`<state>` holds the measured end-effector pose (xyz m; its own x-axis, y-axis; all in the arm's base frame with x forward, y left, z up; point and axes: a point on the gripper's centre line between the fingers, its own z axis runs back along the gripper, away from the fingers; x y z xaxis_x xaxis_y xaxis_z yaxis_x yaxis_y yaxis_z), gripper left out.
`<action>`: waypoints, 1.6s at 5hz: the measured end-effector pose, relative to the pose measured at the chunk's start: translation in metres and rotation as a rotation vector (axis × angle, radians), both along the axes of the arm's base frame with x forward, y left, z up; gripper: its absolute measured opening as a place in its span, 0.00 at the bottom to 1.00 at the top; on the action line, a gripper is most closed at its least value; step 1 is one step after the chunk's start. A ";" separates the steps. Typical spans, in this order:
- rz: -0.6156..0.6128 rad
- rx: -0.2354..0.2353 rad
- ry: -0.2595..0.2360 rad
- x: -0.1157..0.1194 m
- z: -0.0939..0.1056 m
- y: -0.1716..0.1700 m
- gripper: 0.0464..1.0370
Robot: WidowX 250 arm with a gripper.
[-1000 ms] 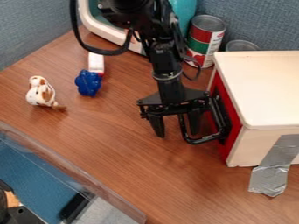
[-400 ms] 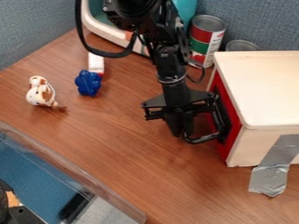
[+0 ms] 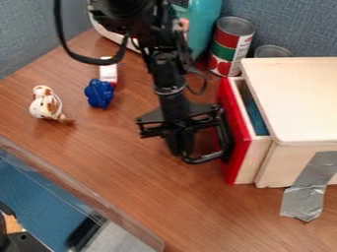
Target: Open the drawer
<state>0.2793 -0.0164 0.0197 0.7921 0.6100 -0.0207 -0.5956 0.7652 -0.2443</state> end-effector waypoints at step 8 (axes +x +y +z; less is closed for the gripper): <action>0.046 0.068 0.209 -0.041 0.003 0.043 0.09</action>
<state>0.2378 0.0268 0.0226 0.7460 0.6513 -0.1392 -0.6629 0.7463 -0.0604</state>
